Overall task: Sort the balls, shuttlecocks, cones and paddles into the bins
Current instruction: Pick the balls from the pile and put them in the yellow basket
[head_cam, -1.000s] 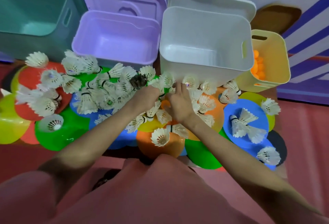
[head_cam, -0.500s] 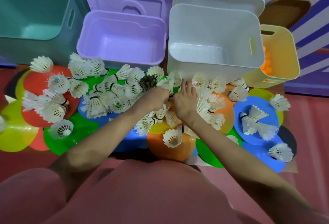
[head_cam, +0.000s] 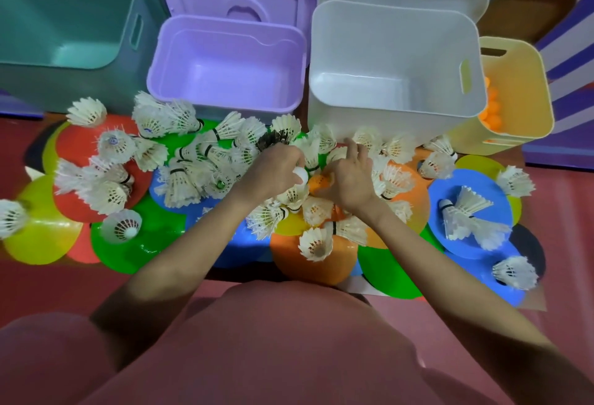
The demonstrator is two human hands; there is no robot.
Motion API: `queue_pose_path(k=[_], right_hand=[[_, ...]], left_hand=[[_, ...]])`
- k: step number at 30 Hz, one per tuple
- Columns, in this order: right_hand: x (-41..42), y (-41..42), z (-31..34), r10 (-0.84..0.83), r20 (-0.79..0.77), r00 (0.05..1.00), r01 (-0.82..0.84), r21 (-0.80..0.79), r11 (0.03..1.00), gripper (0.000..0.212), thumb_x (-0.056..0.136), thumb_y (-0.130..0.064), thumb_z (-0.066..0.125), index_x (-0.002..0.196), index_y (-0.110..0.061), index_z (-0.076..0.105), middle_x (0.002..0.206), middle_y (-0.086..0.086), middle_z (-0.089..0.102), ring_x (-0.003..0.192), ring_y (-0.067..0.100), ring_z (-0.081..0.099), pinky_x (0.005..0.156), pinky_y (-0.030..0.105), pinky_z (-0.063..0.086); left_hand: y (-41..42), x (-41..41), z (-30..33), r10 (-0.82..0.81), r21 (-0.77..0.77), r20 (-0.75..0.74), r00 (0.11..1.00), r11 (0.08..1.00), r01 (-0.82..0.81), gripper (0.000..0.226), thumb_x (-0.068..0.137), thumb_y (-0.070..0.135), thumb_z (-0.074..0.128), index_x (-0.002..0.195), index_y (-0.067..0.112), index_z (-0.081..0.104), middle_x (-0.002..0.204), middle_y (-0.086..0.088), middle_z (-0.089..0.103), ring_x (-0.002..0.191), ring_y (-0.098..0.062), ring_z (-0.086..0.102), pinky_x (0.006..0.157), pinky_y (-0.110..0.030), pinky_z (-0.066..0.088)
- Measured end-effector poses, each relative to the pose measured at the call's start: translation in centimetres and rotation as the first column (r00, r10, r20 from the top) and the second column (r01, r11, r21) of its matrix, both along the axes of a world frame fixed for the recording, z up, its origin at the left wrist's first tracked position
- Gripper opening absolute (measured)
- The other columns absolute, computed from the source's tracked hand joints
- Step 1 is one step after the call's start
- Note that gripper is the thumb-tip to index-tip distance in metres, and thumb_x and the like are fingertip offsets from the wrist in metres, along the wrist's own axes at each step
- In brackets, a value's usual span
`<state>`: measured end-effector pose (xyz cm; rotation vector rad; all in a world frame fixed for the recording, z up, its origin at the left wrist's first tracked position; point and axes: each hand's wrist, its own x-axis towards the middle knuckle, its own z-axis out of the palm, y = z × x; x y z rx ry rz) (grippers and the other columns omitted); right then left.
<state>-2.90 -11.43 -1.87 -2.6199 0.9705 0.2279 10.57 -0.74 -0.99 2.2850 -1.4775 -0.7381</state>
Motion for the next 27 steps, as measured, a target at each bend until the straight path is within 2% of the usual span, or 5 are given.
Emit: queue_pose_path(k=[9,14,18,23,27], right_hand=[[-8.5,-5.4,1.8,-0.326,0.530,0.783,0.250,0.213,0.945,0.043,0.067,-0.038,0.073,0.098,-0.009,0.064,0.120,0.011,0.056,0.111,0.027,0.053,0.091,0.033,0.043],[-13.5,-9.5,2.7,-0.509,0.598,0.620,0.398,0.320,0.860,0.038,0.072,-0.030,0.071,0.101,-0.009,0.058,0.093,0.000,0.064,0.084,0.015,0.060,0.072,0.022,0.047],[-16.8,-13.2,3.2,-0.514,0.632,0.580,0.406,0.322,0.855,0.030,0.076,-0.014,0.074,0.098,-0.009,0.055,0.087,-0.002,0.062,0.075,0.017,0.060,0.066,0.016,0.045],[-19.7,-18.0,3.6,-0.518,0.666,0.537,0.455,0.289,0.842,0.028,0.078,-0.011,0.072,0.101,-0.005,0.057,0.085,-0.006,0.061,0.071,0.008,0.059,0.062,0.002,0.040],[-21.1,-23.0,3.9,-0.520,0.674,0.525,0.512,0.238,0.826,0.036,0.080,-0.025,0.070,0.109,-0.008,0.055,0.097,0.002,0.067,0.083,0.017,0.064,0.073,0.026,0.051]], left_hand=[[-3.9,-1.4,4.1,0.073,-0.196,-0.116,0.991,0.976,-0.095,0.030,0.078,0.019,0.076,0.106,0.015,0.067,0.099,0.005,0.063,0.092,-0.012,0.059,0.085,-0.032,0.050],[-9.0,-4.4,5.1,-0.019,-0.265,-0.151,0.988,0.964,-0.022,0.031,0.078,0.017,0.076,0.107,0.013,0.067,0.102,0.002,0.068,0.091,-0.008,0.060,0.083,-0.023,0.050],[-14.9,-7.1,6.0,-0.041,-0.286,-0.190,0.981,0.958,-0.015,0.029,0.075,0.016,0.078,0.102,0.015,0.069,0.100,0.003,0.069,0.087,-0.010,0.064,0.083,-0.025,0.053],[-22.6,-11.0,7.2,-0.118,-0.337,-0.190,0.975,0.940,0.048,0.028,0.077,0.018,0.076,0.104,0.014,0.068,0.103,0.006,0.066,0.083,-0.008,0.064,0.071,-0.009,0.049],[-29.2,-14.4,7.0,-0.113,-0.390,-0.120,0.986,0.919,0.058,0.028,0.074,0.025,0.077,0.100,0.016,0.069,0.099,0.004,0.068,0.079,-0.010,0.063,0.075,-0.027,0.053]])
